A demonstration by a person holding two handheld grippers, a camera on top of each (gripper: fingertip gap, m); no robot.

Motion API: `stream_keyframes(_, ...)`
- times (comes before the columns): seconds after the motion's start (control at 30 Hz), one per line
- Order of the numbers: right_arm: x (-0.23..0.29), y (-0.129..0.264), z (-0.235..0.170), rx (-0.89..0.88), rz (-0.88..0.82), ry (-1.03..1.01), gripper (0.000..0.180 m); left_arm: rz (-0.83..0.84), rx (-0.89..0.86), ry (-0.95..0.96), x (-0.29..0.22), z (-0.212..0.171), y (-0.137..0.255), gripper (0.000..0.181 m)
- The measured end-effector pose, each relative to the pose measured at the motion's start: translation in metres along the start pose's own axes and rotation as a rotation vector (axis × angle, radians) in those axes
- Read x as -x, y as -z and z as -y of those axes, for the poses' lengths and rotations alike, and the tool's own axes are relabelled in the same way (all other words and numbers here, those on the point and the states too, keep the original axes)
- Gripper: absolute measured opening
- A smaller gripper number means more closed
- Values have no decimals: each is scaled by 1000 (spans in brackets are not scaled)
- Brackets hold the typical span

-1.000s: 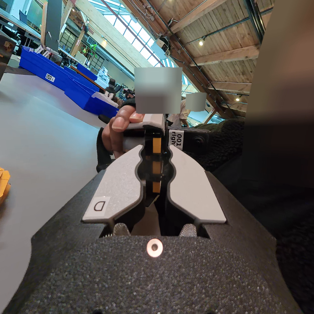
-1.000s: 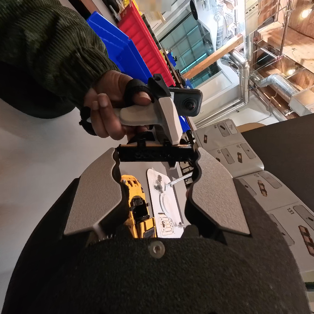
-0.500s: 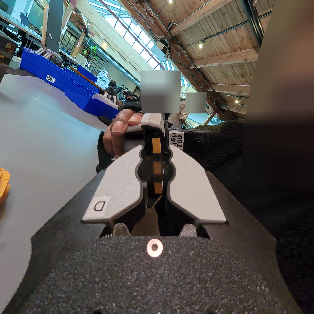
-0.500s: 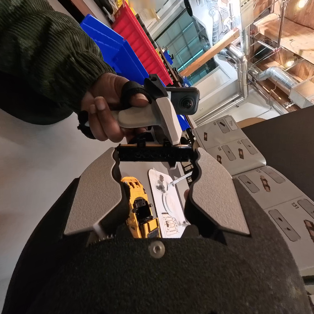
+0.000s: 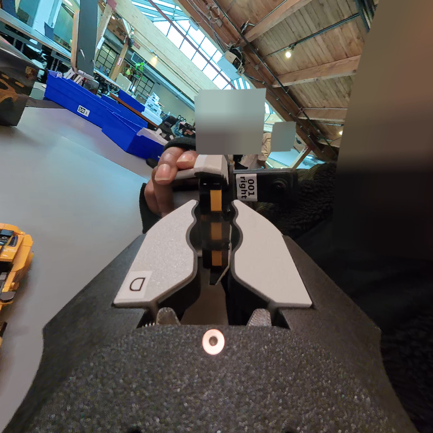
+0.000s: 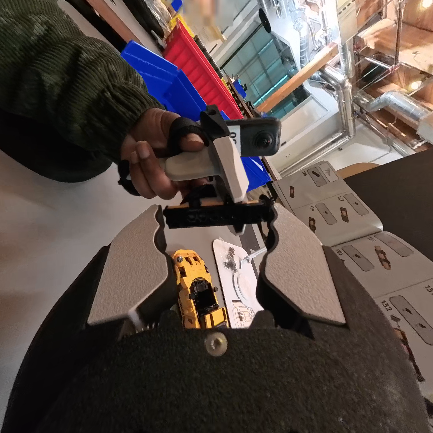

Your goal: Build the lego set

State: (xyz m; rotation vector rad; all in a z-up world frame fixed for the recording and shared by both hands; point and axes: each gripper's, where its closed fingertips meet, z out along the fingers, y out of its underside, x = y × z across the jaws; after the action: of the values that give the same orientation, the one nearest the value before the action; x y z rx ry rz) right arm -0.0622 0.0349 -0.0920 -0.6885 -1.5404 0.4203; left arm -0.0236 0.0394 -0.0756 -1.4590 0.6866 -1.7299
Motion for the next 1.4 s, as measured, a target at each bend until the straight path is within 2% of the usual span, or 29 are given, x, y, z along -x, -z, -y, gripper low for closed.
stream_keyframes(0.1,0,2,-4,7,10,12,90,53,29,-63,2,-1,1,24)
stream_keyframes(0.17,0,6,-8,19,31,-18,92,146,77,-138,12,-6,5,24)
stream_keyframes(0.23,2,12,-17,35,84,-135,89,280,172,-234,29,-17,9,23)
stream_keyframes(0.4,5,33,-39,43,217,-621,43,510,364,-447,62,-42,13,24)
stream_keyframes(0.43,1,35,-43,49,213,-702,39,547,401,-490,69,-47,13,24)
stream_keyframes(0.5,-2,39,-51,78,217,-801,18,617,471,-587,79,-55,13,24)
stream_keyframes(0.6,8,39,-61,155,257,-832,1,694,549,-732,87,-61,12,24)
stream_keyframes(0.83,23,36,-76,219,261,-847,0,791,649,-996,90,-64,10,23)
stream_keyframes(1.03,26,36,-80,223,254,-861,0,798,672,-1033,90,-66,11,24)
stream_keyframes(1.4,24,42,-73,132,242,-992,0,775,610,-1107,80,-61,3,23)
